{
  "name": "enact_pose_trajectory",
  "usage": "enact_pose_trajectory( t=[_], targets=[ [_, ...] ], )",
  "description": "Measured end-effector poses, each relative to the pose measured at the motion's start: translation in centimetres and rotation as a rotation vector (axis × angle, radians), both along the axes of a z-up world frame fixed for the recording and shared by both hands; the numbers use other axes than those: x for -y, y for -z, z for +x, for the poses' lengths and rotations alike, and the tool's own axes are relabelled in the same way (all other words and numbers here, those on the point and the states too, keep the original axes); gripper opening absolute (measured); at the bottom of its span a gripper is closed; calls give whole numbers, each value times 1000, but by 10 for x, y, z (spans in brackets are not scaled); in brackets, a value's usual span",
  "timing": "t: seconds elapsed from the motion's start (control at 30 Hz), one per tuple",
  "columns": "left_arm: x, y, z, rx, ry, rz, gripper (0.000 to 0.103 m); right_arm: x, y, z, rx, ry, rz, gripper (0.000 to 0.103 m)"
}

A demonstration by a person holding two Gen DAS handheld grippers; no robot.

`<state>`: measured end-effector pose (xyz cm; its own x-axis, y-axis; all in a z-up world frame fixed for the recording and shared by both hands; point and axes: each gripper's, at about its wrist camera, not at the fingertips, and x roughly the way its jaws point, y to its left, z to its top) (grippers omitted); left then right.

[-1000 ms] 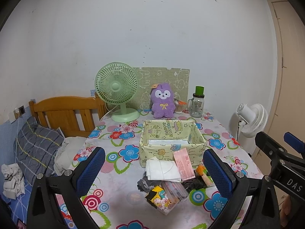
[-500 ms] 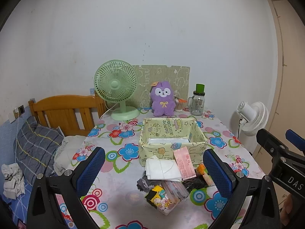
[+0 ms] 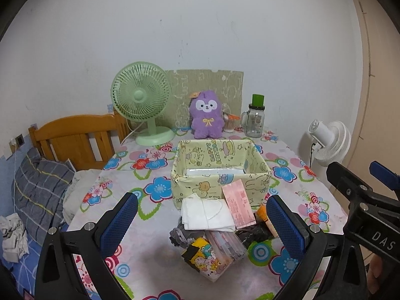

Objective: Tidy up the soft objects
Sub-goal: 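Grasp the pink tissue packet with the right tool while the left tool nears the cloth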

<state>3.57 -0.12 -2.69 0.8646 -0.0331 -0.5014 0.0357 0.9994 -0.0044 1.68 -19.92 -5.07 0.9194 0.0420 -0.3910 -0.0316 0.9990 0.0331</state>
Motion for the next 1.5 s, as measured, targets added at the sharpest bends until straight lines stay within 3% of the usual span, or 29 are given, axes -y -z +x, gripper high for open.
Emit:
enact_pose_trajectory(
  t=[0.53, 0.77, 1.17, 1.5],
  targets=[
    [4, 43, 34, -77, 4, -11, 103, -19, 36, 33, -18, -111, -4, 103],
    [11, 66, 52, -122, 7, 22, 103, -27, 62, 57, -83, -134, 23, 103],
    [20, 99, 89, -207, 40, 57, 103, -40, 98, 101, -198, -143, 17, 95],
    [16, 115, 109, -252, 30, 68, 103, -52, 120, 131, -288, -185, 39, 80]
  ],
)
